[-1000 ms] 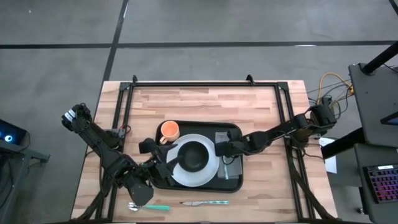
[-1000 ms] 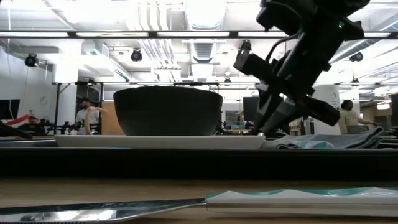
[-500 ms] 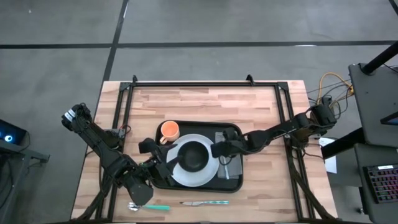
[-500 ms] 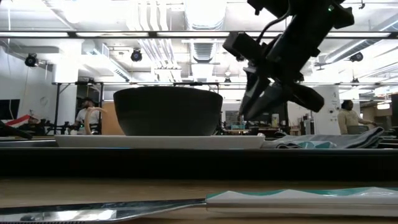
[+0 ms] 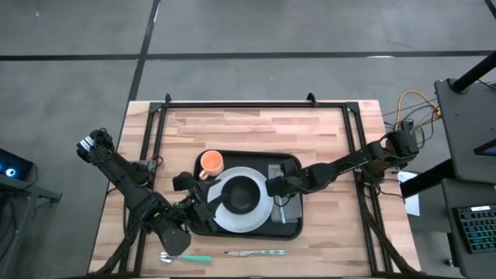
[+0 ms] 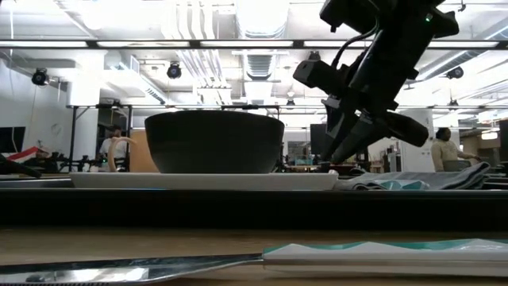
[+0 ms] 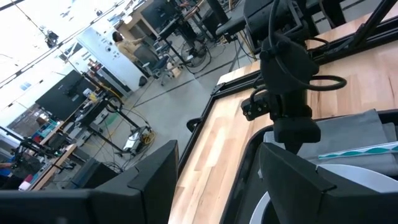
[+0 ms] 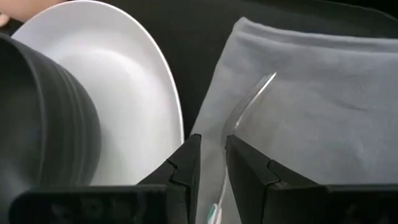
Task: Set up tray
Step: Put the blue fork on top of the gray napkin
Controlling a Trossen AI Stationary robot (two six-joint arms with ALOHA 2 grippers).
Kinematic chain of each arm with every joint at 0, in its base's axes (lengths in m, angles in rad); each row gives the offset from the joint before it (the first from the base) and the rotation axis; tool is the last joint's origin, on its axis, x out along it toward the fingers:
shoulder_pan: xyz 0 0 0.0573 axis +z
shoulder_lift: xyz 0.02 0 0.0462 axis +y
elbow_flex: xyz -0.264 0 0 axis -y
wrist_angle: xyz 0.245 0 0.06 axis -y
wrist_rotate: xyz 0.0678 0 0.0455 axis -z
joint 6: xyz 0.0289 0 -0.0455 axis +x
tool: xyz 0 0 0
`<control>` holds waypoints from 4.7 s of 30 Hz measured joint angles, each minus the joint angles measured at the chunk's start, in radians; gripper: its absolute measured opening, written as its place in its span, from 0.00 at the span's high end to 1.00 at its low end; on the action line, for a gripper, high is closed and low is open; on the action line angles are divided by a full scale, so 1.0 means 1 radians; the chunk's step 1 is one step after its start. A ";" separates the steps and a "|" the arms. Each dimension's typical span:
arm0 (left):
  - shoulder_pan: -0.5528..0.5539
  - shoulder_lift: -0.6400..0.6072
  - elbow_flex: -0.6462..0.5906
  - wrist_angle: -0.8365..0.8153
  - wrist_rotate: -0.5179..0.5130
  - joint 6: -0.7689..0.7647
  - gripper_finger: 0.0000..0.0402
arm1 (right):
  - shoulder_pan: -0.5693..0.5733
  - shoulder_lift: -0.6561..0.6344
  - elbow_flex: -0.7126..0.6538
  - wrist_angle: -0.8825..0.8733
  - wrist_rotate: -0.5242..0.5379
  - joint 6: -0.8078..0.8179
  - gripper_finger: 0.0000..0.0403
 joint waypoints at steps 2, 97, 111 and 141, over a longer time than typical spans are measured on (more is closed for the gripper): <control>0.000 0.000 0.000 0.000 0.000 0.000 0.49 | 0.000 0.001 -0.002 0.001 0.000 -0.001 0.83; -0.013 -0.030 -0.002 0.003 0.000 -0.002 0.49 | -0.058 0.041 0.011 0.090 -0.029 -0.140 0.98; -0.014 -0.030 -0.002 0.003 0.000 -0.014 0.49 | -0.018 -0.010 0.137 -0.093 0.063 -0.182 0.98; -0.015 -0.030 -0.005 -0.022 0.000 -0.068 0.49 | -0.072 0.008 0.113 -0.148 -0.053 -0.001 0.74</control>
